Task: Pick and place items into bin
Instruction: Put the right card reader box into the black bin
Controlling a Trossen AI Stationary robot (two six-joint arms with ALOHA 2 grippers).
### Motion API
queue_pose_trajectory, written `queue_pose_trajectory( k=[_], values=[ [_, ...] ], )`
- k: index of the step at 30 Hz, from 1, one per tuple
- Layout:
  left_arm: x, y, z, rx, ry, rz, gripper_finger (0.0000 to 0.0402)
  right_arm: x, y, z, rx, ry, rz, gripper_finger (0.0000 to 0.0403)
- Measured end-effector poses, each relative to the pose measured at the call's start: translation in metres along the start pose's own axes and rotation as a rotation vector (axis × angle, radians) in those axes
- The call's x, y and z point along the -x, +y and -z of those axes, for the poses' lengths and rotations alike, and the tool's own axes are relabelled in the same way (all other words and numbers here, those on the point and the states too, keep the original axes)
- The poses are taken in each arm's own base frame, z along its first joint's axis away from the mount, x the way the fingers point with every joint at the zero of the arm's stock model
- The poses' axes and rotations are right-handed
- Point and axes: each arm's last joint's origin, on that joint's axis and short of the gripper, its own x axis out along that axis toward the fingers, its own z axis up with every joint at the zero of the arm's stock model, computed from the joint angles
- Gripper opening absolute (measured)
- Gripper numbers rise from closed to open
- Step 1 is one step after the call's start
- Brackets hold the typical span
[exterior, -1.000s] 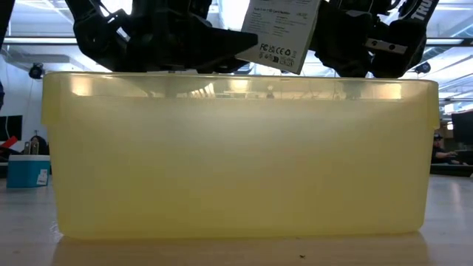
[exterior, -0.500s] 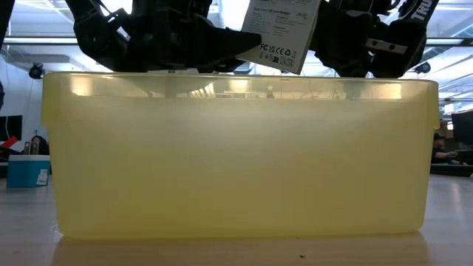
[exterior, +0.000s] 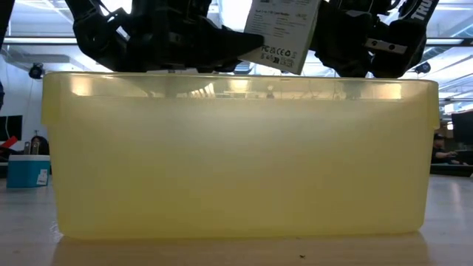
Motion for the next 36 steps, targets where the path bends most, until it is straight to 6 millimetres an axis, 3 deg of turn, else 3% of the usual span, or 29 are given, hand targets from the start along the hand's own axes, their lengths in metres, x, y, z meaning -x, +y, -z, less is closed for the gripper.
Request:
queue_pose_trajectory(
  k=[7, 22, 36],
  values=[
    [0.0001, -0.0006, 0.0004, 0.0, 0.0, 0.01, 0.0028, 0.0003, -0.0002, -0.0002, 0.002, -0.001, 0.001, 0.0008],
    [0.0004, -0.0006, 0.0008, 0.0, 0.003, 0.003, 0.0029, 0.0002, -0.0001, -0.0002, -0.001, 0.0, 0.001, 0.0013],
    [0.0005, 0.0, 0.0008, 0.0, 0.004, -0.005, 0.0028, -0.0001, 0.0004, 0.0001, -0.006, 0.0, -0.004, 0.0108]
  ],
)
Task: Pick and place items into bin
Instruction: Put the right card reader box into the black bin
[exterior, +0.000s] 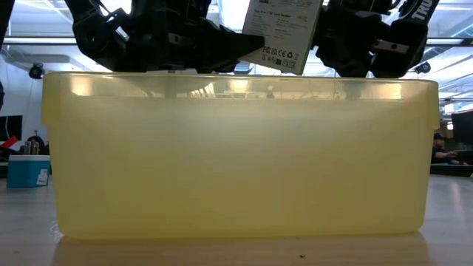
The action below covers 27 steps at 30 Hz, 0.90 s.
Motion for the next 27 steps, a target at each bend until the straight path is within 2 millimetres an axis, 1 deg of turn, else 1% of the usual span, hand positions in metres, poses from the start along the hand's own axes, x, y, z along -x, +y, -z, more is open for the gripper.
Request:
queue_pose_trajectory(
  k=[5, 11, 19, 27],
  values=[
    [0.0, 0.0, 0.0, 0.0, -0.001, 0.002, 0.0028, 0.0, 0.0, 0.0, -0.006, -0.002, -0.004, 0.014],
    [0.001, 0.0, 0.0, 0.001, -0.003, 0.001, 0.0028, 0.002, -0.001, 0.0, -0.03, 0.0, 0.002, 0.0157],
    [0.003, 0.0, -0.002, 0.015, 0.018, 0.0, 0.0028, 0.013, -0.006, 0.003, -0.05, 0.017, 0.029, 0.0147],
    [0.012, 0.001, -0.014, 0.037, 0.069, 0.014, 0.0028, 0.017, -0.008, 0.004, -0.057, 0.038, 0.075, 0.0136]
  ],
)
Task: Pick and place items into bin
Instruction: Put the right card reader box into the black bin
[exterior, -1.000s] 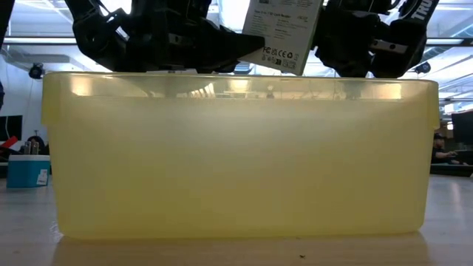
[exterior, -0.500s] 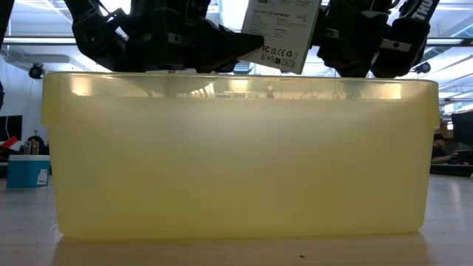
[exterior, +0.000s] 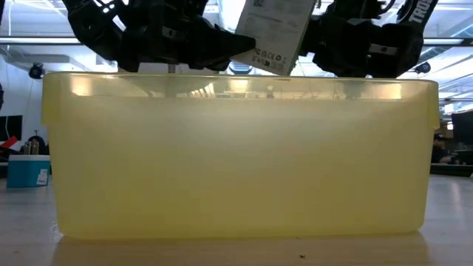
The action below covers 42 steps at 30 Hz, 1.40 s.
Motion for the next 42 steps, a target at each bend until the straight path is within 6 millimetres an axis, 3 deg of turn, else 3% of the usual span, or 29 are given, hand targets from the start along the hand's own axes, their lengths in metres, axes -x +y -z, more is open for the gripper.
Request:
queue_pose_trajectory(
  k=[20, 31, 42],
  values=[
    [0.028, -0.008, -0.027, 0.201, 0.118, 0.054, 0.0028, 0.003, -0.003, 0.001, -0.002, 0.033, 0.07, 0.0128],
    [0.06, -0.014, -0.042, 0.303, 0.258, 0.053, 0.0028, 0.007, -0.007, -0.012, 0.053, 0.018, 0.099, 0.0124],
    [0.08, -0.026, -0.051, 0.538, 0.4, 0.035, 0.0028, 0.007, -0.007, -0.013, 0.148, 0.035, 0.112, 0.0129]
  ],
)
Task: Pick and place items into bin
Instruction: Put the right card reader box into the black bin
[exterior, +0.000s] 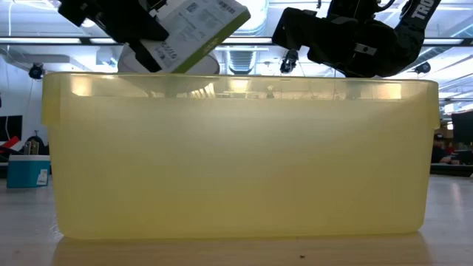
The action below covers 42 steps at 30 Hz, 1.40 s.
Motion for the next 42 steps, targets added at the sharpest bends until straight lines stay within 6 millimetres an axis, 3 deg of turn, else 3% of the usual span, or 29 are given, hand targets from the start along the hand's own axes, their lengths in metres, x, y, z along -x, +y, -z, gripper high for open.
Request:
queue_pose_trajectory(
  k=[12, 22, 33, 42],
  values=[
    [0.015, -0.02, 0.001, 0.207, 0.247, -0.097, 0.0028, -0.001, -0.003, -0.001, 0.007, -0.003, 0.003, 0.0125],
    [0.028, -0.042, -0.01, 0.34, 0.347, -0.128, 0.0028, -0.001, -0.003, -0.001, 0.03, 0.005, 0.016, 0.0123],
    [0.046, -0.06, -0.01, 0.549, 0.521, -0.205, 0.0028, -0.001, -0.003, -0.001, 0.033, 0.005, 0.016, 0.0119],
    [0.048, -0.078, -0.005, 0.643, 0.575, -0.187, 0.0028, -0.001, -0.003, -0.001, 0.041, 0.005, 0.016, 0.0116]
  ],
)
